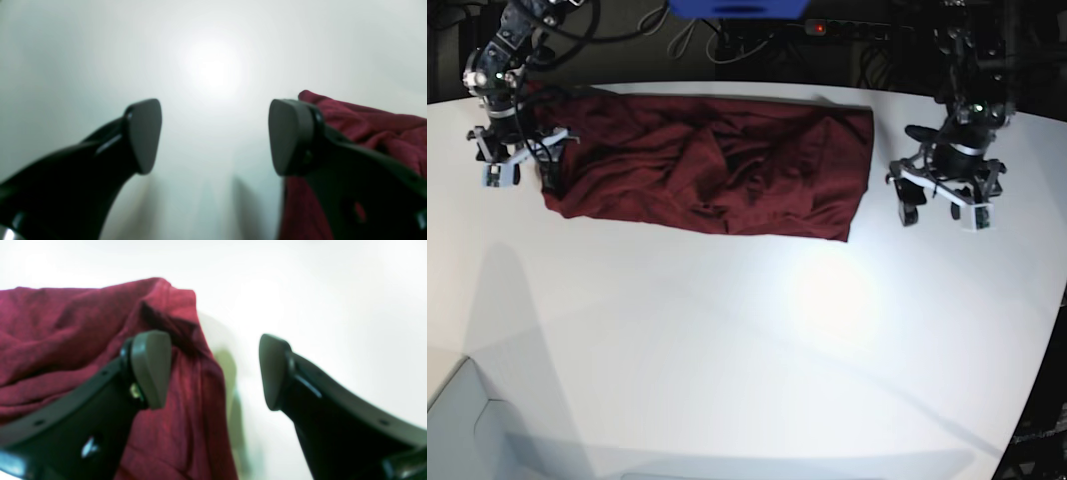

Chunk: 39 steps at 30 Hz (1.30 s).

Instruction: Layout the t-shirt on the table in an organized manner, then fold the t-shirt properly

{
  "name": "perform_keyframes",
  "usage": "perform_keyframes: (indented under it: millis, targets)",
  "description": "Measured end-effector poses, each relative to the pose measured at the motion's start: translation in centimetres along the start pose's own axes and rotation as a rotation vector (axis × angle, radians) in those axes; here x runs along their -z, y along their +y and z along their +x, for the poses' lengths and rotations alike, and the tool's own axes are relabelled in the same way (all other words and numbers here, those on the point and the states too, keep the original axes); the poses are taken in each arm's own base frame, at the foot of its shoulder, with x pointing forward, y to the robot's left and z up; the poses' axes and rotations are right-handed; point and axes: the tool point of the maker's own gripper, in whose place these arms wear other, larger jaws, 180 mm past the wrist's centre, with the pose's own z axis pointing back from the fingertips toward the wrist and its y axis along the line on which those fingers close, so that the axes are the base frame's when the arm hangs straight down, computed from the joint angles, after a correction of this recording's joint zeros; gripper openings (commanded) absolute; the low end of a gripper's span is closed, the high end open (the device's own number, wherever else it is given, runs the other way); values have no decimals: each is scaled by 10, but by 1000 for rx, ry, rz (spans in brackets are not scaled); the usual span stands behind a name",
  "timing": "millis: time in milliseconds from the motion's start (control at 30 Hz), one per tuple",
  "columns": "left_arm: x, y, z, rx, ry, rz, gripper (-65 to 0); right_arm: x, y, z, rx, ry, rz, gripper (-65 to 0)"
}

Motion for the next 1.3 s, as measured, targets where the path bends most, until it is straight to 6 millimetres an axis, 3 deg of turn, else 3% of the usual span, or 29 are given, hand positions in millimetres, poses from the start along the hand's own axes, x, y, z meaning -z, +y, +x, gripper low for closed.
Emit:
perform_keyframes:
  millis: [233,400,767,933,1133,1300]
  targets:
    - [9,12,-16,-59,47,-1,-164,-9,-7,-14,5,25,-16,-235]
    - [13,10,-6,-60,18,-4,-164,-13,5,-38,48,73,-3,-235]
    - [12,10,-8,-59,25,-4,-164,-9,10,-46,117,35,22,-248]
    - [12,10,-8,-58,24,-4,-164,-7,16,-46,107,39,36,-377]
    - [11,14,-6,-62,20,4,-164,-2,50,-46,85,44,130,-640]
    - [5,43,4,-82,-8,73,-164,1,62,-44,77,43,162,-650]
